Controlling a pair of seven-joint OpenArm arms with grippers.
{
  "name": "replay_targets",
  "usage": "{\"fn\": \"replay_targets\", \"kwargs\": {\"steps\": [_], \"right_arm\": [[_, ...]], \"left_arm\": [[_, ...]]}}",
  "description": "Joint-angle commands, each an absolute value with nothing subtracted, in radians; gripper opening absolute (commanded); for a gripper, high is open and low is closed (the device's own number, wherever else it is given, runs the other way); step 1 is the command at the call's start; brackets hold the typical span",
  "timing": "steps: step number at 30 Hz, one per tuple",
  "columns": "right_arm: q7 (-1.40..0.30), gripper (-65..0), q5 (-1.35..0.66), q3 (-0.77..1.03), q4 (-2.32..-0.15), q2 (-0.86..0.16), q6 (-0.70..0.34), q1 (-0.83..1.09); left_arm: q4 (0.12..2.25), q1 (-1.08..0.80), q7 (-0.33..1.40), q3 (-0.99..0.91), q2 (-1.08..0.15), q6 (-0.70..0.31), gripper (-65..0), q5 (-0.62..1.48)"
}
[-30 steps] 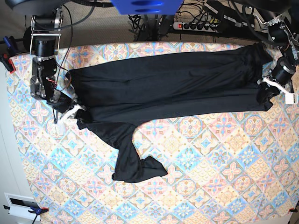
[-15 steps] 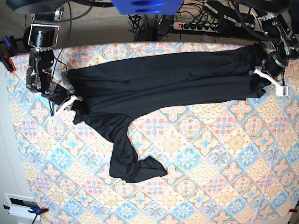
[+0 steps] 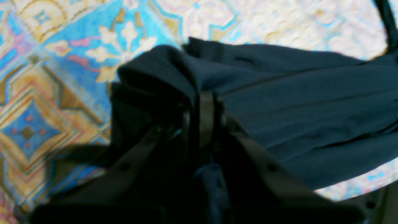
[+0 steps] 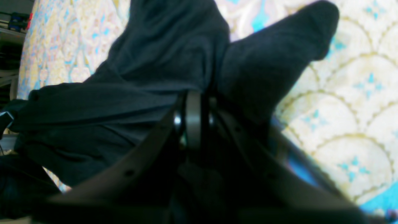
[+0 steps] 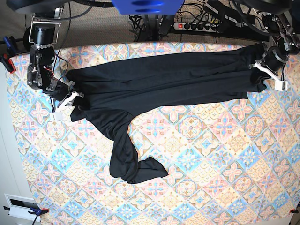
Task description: Layout the t-shirt on the table in an organized manner, then fold the t-shirt properly
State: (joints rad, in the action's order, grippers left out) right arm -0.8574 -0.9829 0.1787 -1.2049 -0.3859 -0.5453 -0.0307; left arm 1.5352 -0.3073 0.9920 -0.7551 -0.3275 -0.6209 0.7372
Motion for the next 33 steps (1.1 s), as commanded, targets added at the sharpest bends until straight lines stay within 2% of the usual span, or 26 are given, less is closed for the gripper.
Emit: {"fn": "replay_targets", "kwargs": {"steps": [1, 20, 33], "right_arm": [[-0.834, -65.0, -1.003, 0.185, -1.218, -0.406, -0.552, -0.048], [-0.834, -65.0, -1.003, 0.183, -1.216, -0.406, -0.552, -0.048], [-0.834, -65.0, -1.003, 0.183, -1.216, -0.406, -0.552, -0.047]], "left_arm": [[1.547, -0.308, 0.975, -0.763, -0.340, -0.621, -65.0, 0.742], [1.547, -0.274, 0.975, -0.774, -0.344, -0.619, -65.0, 0.714], [1.552, -0.239, 0.975, -0.871, -0.341, -0.622, -65.0, 0.719]]}}
